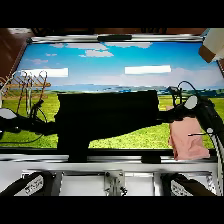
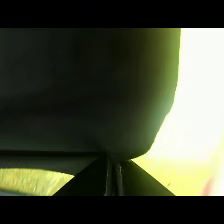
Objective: Fold the shirts.
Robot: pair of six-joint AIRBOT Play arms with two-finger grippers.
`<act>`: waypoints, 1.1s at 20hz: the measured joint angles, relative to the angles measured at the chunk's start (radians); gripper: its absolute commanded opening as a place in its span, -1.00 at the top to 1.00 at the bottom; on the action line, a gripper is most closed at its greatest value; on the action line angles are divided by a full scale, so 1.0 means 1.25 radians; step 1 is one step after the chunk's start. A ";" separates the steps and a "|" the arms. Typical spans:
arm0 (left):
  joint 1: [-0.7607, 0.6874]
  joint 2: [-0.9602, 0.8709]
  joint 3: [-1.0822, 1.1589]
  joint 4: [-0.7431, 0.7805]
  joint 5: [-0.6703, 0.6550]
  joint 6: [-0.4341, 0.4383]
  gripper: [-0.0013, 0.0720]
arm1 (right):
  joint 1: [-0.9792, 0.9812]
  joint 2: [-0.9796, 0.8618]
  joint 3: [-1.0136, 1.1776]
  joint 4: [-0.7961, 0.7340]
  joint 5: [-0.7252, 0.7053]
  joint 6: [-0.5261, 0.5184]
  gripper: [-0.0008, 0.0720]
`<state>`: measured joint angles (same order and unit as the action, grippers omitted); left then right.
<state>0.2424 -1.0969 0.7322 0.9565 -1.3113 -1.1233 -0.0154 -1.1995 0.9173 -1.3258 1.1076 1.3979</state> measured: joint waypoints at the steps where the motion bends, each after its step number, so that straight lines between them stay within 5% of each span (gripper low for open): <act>1: 0.000 -0.003 0.034 -0.001 0.007 0.002 0.90 | 0.006 -0.002 0.024 -0.011 -0.016 0.001 0.81; 13: -0.005 -0.270 0.372 -0.002 0.095 -0.059 0.89 | 0.028 -0.296 0.327 -0.085 -0.116 0.068 0.81; 14: -0.009 -0.298 0.387 -0.001 0.096 -0.070 0.89 | 0.029 -0.316 0.339 -0.085 -0.120 0.073 0.72; 15: -0.013 -0.323 0.397 -0.001 0.096 -0.079 0.86 | 0.029 -0.335 0.347 -0.085 -0.121 0.078 0.32; 16: -0.018 -0.345 0.405 -0.001 0.097 -0.089 0.37 | 0.029 -0.350 0.353 -0.084 -0.123 0.081 -0.26; 18: -0.023 -0.382 0.414 0.002 0.099 -0.120 -0.69 | 0.029 -0.368 0.362 -0.070 -0.128 0.085 -0.30; 19: -0.024 -0.393 0.417 0.002 0.100 -0.128 -0.85 | 0.029 -0.370 0.367 -0.063 -0.128 0.083 -0.31; 20: -0.024 -0.399 0.420 0.001 0.099 -0.139 -0.85 | 0.028 -0.368 0.371 -0.057 -0.128 0.076 -0.79; 22: -0.020 -0.402 0.426 0.000 0.092 -0.146 -0.85 | 0.015 -0.357 0.375 -0.052 -0.125 0.066 -0.86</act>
<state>0.2173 -1.5993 1.2652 0.9562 -1.1957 -1.3056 0.0036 -1.6455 1.3865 -1.3911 0.9512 1.4807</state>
